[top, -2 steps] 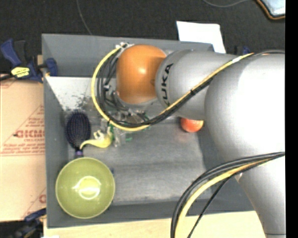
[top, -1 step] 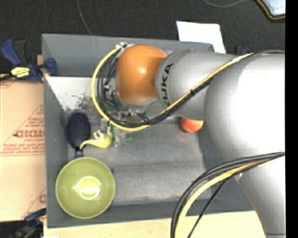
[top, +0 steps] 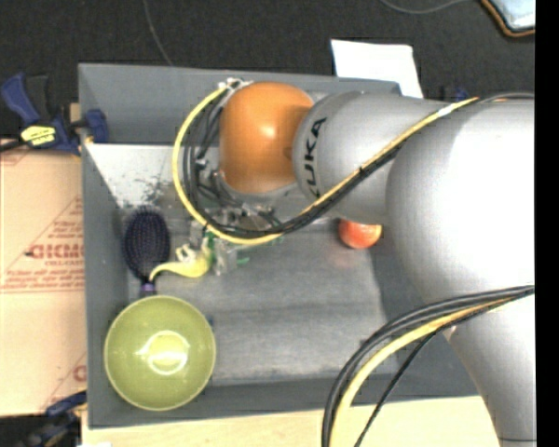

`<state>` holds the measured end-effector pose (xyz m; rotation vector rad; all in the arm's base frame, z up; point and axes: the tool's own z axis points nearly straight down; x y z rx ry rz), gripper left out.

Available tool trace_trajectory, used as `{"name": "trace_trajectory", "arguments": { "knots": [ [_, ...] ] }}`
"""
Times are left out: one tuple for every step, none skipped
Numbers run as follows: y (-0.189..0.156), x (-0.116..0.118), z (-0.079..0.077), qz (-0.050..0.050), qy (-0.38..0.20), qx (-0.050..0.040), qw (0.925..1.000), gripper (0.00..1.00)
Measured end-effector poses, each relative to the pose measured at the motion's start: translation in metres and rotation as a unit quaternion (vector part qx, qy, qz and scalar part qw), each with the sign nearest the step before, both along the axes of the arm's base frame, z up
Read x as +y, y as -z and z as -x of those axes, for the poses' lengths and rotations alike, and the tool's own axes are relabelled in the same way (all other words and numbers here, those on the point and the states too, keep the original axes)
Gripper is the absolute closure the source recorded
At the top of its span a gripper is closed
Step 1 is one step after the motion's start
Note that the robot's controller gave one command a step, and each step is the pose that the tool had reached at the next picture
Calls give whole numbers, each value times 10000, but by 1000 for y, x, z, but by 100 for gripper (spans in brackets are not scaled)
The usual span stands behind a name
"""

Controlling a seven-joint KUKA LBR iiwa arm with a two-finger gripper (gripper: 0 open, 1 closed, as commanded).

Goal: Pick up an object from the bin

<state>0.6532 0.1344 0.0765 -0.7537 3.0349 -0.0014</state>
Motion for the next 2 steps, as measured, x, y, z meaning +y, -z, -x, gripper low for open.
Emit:
{"name": "trace_trajectory", "arguments": {
  "knots": [
    [-12,-1,1,4,4,14,10000,100],
    [-27,-1,1,5,10,15,10000,100]
  ]
}}
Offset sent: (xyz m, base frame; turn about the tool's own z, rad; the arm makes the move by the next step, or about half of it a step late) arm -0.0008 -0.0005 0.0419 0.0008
